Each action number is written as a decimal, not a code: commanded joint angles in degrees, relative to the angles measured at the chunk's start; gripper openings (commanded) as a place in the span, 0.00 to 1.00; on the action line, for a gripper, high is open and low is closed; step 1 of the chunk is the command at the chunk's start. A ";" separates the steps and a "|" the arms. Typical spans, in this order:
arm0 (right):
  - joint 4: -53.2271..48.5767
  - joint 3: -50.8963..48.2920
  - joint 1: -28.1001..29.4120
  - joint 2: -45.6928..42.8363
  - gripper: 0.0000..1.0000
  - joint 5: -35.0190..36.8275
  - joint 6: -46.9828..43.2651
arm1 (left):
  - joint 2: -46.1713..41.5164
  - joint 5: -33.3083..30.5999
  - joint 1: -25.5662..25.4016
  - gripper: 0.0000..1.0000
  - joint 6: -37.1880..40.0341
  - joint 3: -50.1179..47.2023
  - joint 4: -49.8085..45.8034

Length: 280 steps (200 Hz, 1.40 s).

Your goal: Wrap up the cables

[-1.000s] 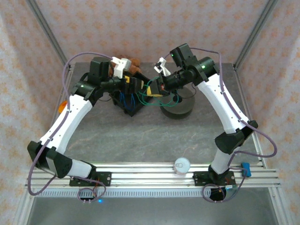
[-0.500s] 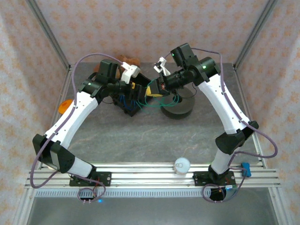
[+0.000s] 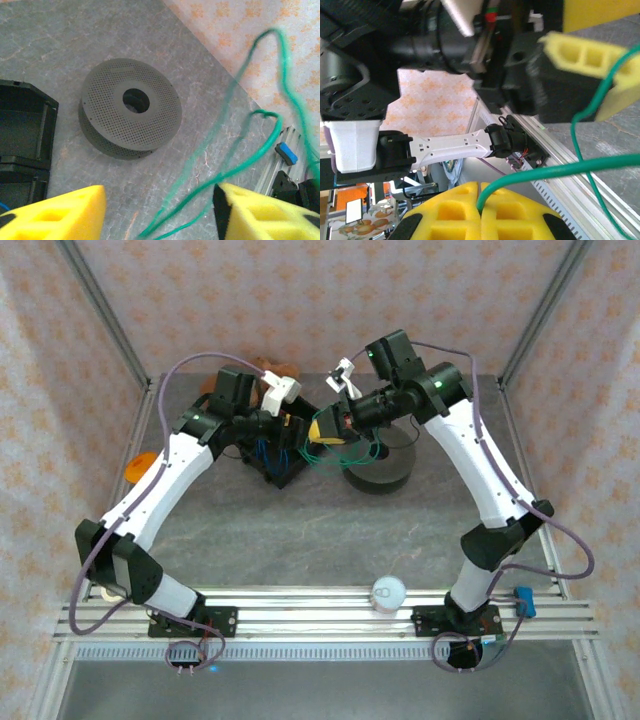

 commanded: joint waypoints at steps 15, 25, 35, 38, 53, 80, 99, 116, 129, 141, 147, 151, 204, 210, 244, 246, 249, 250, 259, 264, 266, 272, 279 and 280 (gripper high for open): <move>2.50 -0.50 0.66 -2.04 0.00 -2.11 0.65 | 1.04 2.79 -0.04 0.54 -1.82 0.90 3.82; 2.52 -0.48 0.72 -2.03 0.00 -2.21 0.79 | 1.06 3.19 -0.05 0.54 -2.27 0.55 4.56; 2.61 -0.54 0.77 -2.05 0.00 -2.38 0.72 | 1.09 3.67 -0.03 0.53 -2.82 0.18 5.50; 2.61 -0.57 0.78 -2.09 0.00 -2.37 0.72 | 1.12 3.76 -0.05 0.52 -3.08 0.11 5.76; 2.59 -0.74 0.85 -2.10 0.00 -2.40 0.72 | 1.04 4.15 -0.04 0.44 -4.11 -0.17 6.88; 1.87 -1.07 0.85 -2.10 0.00 -1.48 0.11 | 0.10 2.38 0.00 0.17 -7.23 -1.06 9.82; 1.82 -2.33 0.89 -2.49 0.00 -0.10 -0.41 | -1.21 -2.04 0.03 0.04 -10.34 -2.57 12.09; 1.06 -3.40 0.79 -2.83 0.00 2.57 -1.10 | -2.47 -7.34 0.42 0.00 -14.20 -4.18 14.02; 0.16 -4.19 0.77 -2.77 0.00 4.72 -1.85 | -3.61 -8.30 1.44 0.00 -18.59 -6.36 17.76; -0.22 -5.27 0.83 -2.97 0.00 6.60 -2.55 | -5.02 -9.90 2.82 0.00 -24.34 -8.98 22.08; -0.08 -6.04 0.78 -3.11 0.00 7.25 -2.80 | -5.76 -11.06 3.65 0.00 -27.52 -10.25 24.13; 0.01 -6.59 0.83 -3.35 0.00 8.11 -2.94 | -6.19 -11.86 4.43 0.00 -29.58 -11.34 25.33; 1.40 -16.51 0.42 -6.79 0.00 22.94 -3.98 | -14.61 -36.15 10.35 0.00 -50.84 -24.66 34.39; 1.68 -17.93 0.33 -7.16 0.00 24.59 -4.01 | -16.08 -40.00 10.36 0.00 -52.34 -26.84 36.13; 7.82 -26.61 0.06 -9.04 0.00 25.46 -2.03 | -20.90 -51.53 10.48 0.00 -55.33 -32.88 44.71; 8.04 -26.85 0.08 -9.04 0.00 25.42 -2.00 | -20.93 -51.84 10.43 0.00 -55.18 -32.91 44.83; 8.39 -27.37 0.08 -9.00 0.00 25.41 -1.98 | -20.94 -52.21 10.49 0.00 -54.97 -32.80 45.06; 8.49 -27.50 0.11 -9.02 0.00 25.41 -1.97 | -20.94 -52.34 10.49 0.00 -54.82 -32.79 45.14; 9.47 -28.59 0.11 -8.98 0.00 25.33 -1.86 | -20.56 -52.81 10.48 0.00 -53.56 -32.69 46.87; 9.84 -28.93 0.08 -8.80 0.00 25.28 -1.89 | -20.14 -52.83 10.45 0.00 -52.76 -32.73 47.84; 9.93 -29.05 0.13 -8.74 0.00 25.27 -1.90 | -19.97 -52.75 10.48 0.00 -52.48 -32.66 48.23; 10.14 -29.32 0.09 -8.46 0.00 25.08 -2.14 | -19.22 -52.24 10.49 0.00 -51.28 -32.36 49.39; 10.38 -29.39 0.06 -8.16 0.00 25.07 -2.32 | -18.24 -51.27 10.49 0.00 -49.45 -31.83 51.06; 10.38 -29.41 0.01 -8.12 0.00 25.15 -2.31 | -18.05 -51.03 10.49 0.00 -49.16 -31.78 51.26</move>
